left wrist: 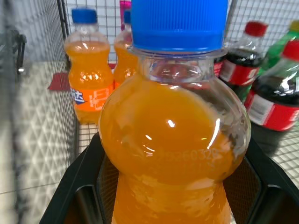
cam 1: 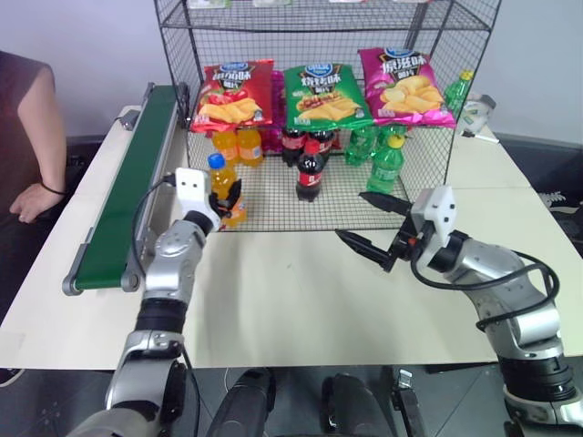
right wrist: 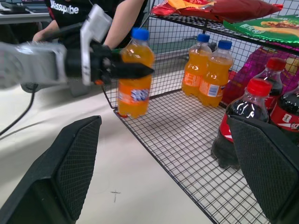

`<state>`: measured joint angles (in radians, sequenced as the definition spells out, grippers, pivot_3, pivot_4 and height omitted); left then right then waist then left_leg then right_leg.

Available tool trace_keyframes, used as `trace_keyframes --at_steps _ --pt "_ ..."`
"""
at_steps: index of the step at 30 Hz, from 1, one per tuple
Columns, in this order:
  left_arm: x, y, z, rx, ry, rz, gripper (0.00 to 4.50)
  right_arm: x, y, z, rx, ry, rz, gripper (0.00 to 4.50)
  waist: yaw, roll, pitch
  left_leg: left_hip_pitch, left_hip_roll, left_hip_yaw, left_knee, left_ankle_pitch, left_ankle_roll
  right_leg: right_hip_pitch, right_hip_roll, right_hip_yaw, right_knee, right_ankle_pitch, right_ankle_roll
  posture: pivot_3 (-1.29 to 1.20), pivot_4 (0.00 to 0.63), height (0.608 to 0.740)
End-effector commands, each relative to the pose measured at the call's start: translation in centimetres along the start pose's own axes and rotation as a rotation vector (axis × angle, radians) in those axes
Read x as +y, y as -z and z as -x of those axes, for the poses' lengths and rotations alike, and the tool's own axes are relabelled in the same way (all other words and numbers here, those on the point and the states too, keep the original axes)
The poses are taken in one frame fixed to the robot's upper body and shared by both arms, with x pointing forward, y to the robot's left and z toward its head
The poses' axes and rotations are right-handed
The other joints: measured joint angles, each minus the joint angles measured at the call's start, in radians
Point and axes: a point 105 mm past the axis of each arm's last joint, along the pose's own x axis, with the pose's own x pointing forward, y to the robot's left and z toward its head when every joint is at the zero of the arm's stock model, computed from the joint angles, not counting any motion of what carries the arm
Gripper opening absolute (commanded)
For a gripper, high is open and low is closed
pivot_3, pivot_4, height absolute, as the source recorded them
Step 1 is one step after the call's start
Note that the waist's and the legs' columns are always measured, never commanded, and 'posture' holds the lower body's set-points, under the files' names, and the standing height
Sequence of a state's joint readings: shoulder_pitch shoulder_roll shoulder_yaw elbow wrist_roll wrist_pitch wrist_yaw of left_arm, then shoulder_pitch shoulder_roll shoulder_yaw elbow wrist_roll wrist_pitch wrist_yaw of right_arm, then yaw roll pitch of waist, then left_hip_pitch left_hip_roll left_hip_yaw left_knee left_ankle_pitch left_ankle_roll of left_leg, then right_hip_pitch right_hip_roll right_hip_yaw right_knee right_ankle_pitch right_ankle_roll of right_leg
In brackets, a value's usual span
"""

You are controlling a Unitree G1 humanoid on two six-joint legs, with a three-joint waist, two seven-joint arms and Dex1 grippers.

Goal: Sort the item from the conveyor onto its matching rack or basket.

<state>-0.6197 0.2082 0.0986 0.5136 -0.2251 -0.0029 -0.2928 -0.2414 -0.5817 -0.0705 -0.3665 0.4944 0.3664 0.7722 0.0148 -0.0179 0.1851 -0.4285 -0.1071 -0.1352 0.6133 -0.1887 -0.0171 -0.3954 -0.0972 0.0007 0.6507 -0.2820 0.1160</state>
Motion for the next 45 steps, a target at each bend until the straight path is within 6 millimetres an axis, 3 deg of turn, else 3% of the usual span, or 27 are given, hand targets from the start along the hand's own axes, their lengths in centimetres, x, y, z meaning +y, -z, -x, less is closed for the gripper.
trace_keyframes --at_steps 1,7,17,19,22,32,45 --pt "-0.4 -2.4 -1.5 -0.115 -0.004 -0.05 2.43 0.0 -1.7 0.3 -0.034 0.008 0.059 4.5 -0.002 0.0 0.0 0.0 0.0 0.0 0.0 0.0 0.0 0.0 0.0 0.0 0.0 0.0 0.0 0.0 0.15 0.74" --pt "-0.7 -2.0 -3.4 -0.147 -0.095 -0.074 2.43 -0.1 -2.2 0.4 -0.032 0.024 0.069 4.5 -0.003 0.0 0.0 0.0 0.0 0.0 0.0 0.0 0.0 -0.001 0.0 0.0 0.001 0.0 0.0 0.0 0.15 0.74" --pt "-1.4 -1.0 -3.9 -0.131 -0.091 -0.048 2.43 -0.6 -2.0 0.9 -0.025 0.038 0.079 4.5 -0.003 0.0 0.0 0.0 0.0 0.0 0.0 0.0 0.0 -0.001 0.002 -0.001 0.002 0.0 0.001 0.0 0.15 0.74" --pt "-1.3 -0.9 -3.9 -0.131 -0.086 -0.027 3.44 -0.6 -1.9 0.9 -0.023 0.038 0.08 4.5 -0.003 0.0 0.0 0.0 0.0 0.0 0.0 0.0 0.0 -0.001 0.002 -0.001 0.003 0.0 0.001 0.0 0.15 0.74" --pt "-0.9 -1.0 -3.7 -0.14 -0.102 -0.047 4.39 -0.6 -1.8 1.0 -0.021 0.038 0.081 4.5 -0.003 0.0 0.0 0.0 0.0 0.0 0.001 0.0 0.0 0.0 0.002 -0.001 0.003 0.0 0.001 0.0 0.15 0.74" --pt "0.5 -1.7 -1.9 -0.203 -0.096 -0.05 4.39 -0.3 -2.1 0.8 -0.021 0.03 0.08 4.5 -0.005 0.0 0.0 0.0 0.0 0.0 0.001 0.0 0.0 -0.001 0.002 -0.001 0.004 0.0 0.001 0.0 0.15 0.74" --pt "-0.4 -3.3 2.2 -0.208 0.02 -0.081 4.39 -0.5 -2.0 0.3 -0.028 0.004 0.068 4.5 -0.003 0.0 0.0 0.001 0.0 0.0 0.001 0.0 0.0 0.0 0.002 0.0 0.004 0.0 0.0 0.0 0.15 0.74"
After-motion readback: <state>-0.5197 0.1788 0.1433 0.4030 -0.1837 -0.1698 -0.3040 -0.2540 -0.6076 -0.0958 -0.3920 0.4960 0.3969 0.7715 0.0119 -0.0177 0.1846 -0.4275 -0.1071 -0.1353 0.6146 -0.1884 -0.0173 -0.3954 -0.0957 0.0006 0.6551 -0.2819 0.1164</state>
